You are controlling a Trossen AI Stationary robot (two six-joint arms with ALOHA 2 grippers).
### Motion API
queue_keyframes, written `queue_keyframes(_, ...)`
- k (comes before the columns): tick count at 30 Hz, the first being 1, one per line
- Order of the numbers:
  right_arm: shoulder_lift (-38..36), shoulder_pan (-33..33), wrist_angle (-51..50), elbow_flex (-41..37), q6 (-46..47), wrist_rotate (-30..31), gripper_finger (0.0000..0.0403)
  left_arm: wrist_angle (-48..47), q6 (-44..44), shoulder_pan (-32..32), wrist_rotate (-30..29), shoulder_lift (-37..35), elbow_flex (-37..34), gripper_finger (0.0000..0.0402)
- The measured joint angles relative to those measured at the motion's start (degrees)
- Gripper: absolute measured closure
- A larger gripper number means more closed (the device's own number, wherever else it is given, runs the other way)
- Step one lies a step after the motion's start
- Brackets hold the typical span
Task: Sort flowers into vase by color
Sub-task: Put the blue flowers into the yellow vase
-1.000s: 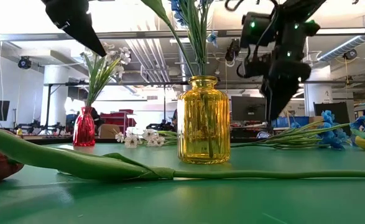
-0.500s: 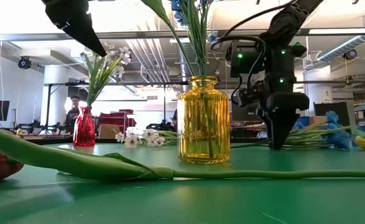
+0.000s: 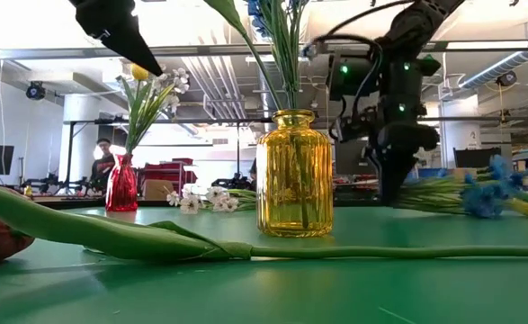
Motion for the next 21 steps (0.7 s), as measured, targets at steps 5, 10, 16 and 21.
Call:
queue_keyframes(5, -0.4, 0.0, -0.9, 3.3, -1.8, 0.7, 0.0384, 1.6, 4.2, 0.2, 0.0, 0.0, 0.0, 0.0151)
queue_keyframes(10, -0.5, 0.0, -4.5, 10.4, -6.7, 11.3, 0.0384, 1.7, 8.8, 0.2, -0.1, -0.7, 0.0, 0.0155)
queue_keyframes(16, -0.5, -0.9, -4.9, 20.3, -14.5, 18.2, 0.0384, 1.7, 12.2, 0.3, -4.1, -2.7, 1.8, 0.0167)
queue_keyframes(21, -0.5, -1.5, -4.0, 26.7, -17.9, 19.4, 0.0385, 2.2, 14.7, 0.3, -4.5, -4.2, 4.3, 0.0171)
